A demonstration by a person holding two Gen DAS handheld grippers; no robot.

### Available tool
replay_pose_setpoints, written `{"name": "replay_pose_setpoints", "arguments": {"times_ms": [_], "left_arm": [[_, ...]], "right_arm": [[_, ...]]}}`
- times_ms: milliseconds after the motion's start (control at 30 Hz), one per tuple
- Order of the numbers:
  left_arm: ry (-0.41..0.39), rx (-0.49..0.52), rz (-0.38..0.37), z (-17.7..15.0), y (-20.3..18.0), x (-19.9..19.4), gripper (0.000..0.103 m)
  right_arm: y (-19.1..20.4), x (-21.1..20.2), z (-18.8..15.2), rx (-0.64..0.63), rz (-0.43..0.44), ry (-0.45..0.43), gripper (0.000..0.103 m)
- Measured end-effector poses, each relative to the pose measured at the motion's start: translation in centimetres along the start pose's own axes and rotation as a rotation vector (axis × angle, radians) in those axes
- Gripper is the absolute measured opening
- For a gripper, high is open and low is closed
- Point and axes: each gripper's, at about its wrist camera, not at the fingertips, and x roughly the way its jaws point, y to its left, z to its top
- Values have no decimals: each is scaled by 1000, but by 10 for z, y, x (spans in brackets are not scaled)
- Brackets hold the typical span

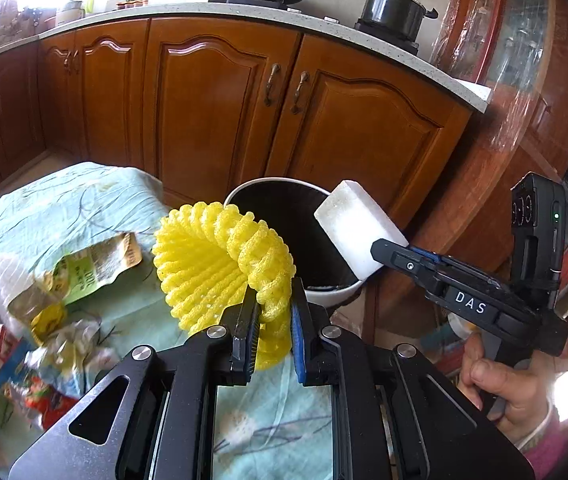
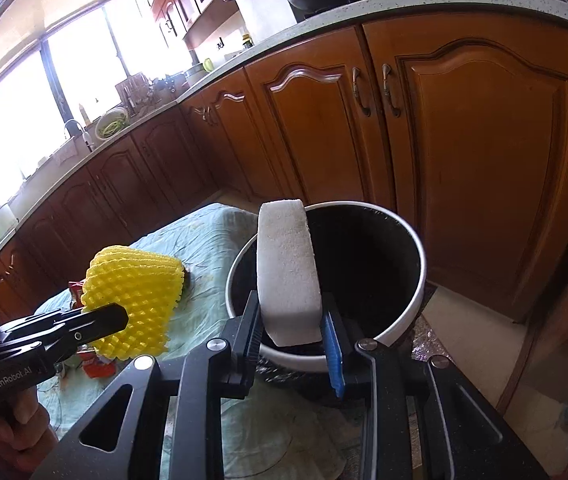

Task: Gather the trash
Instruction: 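Carry both items over the black bin and open both tools to drop them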

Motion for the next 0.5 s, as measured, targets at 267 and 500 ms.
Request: {"name": "replay_pose_setpoints", "arguments": {"times_ms": [267, 500], "left_arm": [[102, -1, -54, 35, -12, 61, 12], [149, 24, -44, 42, -19, 90, 31]], "right_arm": [[-23, 31, 23, -4, -41, 76, 29], [-47, 53, 33, 66, -30, 113, 47]]}}
